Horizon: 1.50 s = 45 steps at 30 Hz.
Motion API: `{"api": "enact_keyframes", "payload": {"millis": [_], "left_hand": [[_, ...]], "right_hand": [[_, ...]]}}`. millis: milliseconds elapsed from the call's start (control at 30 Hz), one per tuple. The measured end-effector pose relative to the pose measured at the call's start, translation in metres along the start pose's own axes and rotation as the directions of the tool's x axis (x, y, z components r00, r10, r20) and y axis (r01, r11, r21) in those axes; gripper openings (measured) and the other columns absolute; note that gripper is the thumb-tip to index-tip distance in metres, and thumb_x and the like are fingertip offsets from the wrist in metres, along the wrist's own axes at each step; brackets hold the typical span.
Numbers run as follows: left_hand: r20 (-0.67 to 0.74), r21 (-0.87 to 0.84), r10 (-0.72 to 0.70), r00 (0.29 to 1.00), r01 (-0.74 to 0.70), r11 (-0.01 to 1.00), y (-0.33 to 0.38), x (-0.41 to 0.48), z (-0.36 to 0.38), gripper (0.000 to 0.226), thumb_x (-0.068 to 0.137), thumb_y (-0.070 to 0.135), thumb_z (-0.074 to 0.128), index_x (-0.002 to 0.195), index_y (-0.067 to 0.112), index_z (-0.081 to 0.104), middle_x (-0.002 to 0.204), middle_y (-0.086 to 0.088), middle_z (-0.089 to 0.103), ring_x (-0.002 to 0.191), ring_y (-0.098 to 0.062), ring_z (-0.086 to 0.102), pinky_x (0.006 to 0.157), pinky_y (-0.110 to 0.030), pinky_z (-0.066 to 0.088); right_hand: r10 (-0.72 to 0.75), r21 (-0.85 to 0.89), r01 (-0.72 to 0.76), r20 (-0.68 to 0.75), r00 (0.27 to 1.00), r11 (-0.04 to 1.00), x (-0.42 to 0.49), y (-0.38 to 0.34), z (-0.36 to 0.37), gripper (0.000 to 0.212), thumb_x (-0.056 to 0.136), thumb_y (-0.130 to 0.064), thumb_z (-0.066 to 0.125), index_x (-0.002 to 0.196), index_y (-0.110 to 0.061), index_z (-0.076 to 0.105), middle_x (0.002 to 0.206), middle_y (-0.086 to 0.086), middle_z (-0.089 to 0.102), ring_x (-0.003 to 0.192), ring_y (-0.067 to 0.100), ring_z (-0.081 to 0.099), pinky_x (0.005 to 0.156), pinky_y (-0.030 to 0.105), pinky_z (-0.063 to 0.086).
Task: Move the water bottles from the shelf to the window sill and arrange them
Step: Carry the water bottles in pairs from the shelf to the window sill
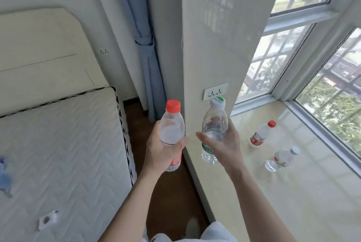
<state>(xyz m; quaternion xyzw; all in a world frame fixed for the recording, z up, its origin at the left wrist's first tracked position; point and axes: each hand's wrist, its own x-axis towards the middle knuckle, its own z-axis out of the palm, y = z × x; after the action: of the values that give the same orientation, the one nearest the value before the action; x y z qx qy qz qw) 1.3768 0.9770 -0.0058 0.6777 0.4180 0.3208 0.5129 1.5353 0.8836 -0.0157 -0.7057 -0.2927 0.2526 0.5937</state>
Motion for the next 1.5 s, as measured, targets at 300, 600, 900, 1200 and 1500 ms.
{"api": "enact_keyframes", "payload": {"millis": [300, 600, 900, 1200, 1500], "left_hand": [[0.311, 0.02, 0.054, 0.949, -0.063, 0.998, 0.013, 0.084, 0.086, 0.056, 0.07, 0.022, 0.088, 0.108, 0.043, 0.052, 0.107, 0.022, 0.059, 0.101, 0.015, 0.052, 0.077, -0.006, 0.04], [0.641, 0.021, 0.066, 0.765, -0.104, 0.994, 0.005, 0.115, 0.175, 0.062, 0.066, 0.026, 0.089, 0.113, 0.041, 0.052, 0.115, 0.024, 0.057, 0.108, 0.022, 0.044, 0.094, -0.017, 0.037], [0.822, 0.018, 0.044, 0.569, -0.103, 0.994, -0.029, 0.14, 0.225, 0.057, 0.066, 0.022, 0.09, 0.112, 0.026, 0.057, 0.106, 0.016, 0.062, 0.099, 0.014, 0.053, 0.075, 0.001, 0.038], [0.856, 0.16, -0.129, 0.501, -0.02, 0.987, -0.121, 0.153, 0.275, 0.058, 0.051, 0.041, 0.09, 0.099, 0.042, 0.058, 0.09, 0.008, 0.069, 0.085, -0.007, 0.065, 0.068, -0.017, 0.051], [0.878, 0.144, -0.071, 0.473, -0.121, 0.982, -0.195, 0.176, 0.348, 0.056, 0.063, 0.023, 0.092, 0.106, 0.033, 0.058, 0.096, 0.011, 0.071, 0.09, -0.006, 0.067, 0.072, -0.018, 0.054]], "right_hand": [[0.081, 0.01, -0.081, -0.282, 0.956, 0.997, 0.046, 0.015, -0.056, 0.047, 0.065, -0.028, 0.092, 0.098, -0.034, 0.059, 0.093, -0.011, 0.069, 0.089, 0.009, 0.069, 0.083, 0.033, 0.055], [0.216, 0.074, -0.221, -0.641, 0.736, 0.972, 0.025, 0.047, -0.109, 0.05, 0.064, -0.022, 0.093, 0.1, -0.032, 0.059, 0.097, -0.017, 0.068, 0.092, 0.005, 0.067, 0.081, 0.027, 0.053], [0.312, 0.179, -0.302, -0.82, 0.48, 0.936, -0.005, 0.093, -0.11, 0.051, 0.062, -0.019, 0.095, 0.098, -0.03, 0.06, 0.096, -0.019, 0.069, 0.097, 0.009, 0.067, 0.093, 0.04, 0.054], [0.407, 0.264, -0.375, -0.83, 0.382, 0.889, 0.002, 0.196, -0.097, 0.05, 0.06, -0.028, 0.094, 0.097, -0.028, 0.06, 0.097, -0.014, 0.069, 0.097, 0.011, 0.067, 0.088, 0.034, 0.054], [0.363, 0.226, -0.367, -0.856, 0.368, 0.902, 0.038, 0.296, -0.119, 0.055, 0.061, -0.031, 0.092, 0.107, -0.029, 0.061, 0.101, -0.014, 0.071, 0.102, 0.01, 0.067, 0.092, 0.034, 0.053]]}}
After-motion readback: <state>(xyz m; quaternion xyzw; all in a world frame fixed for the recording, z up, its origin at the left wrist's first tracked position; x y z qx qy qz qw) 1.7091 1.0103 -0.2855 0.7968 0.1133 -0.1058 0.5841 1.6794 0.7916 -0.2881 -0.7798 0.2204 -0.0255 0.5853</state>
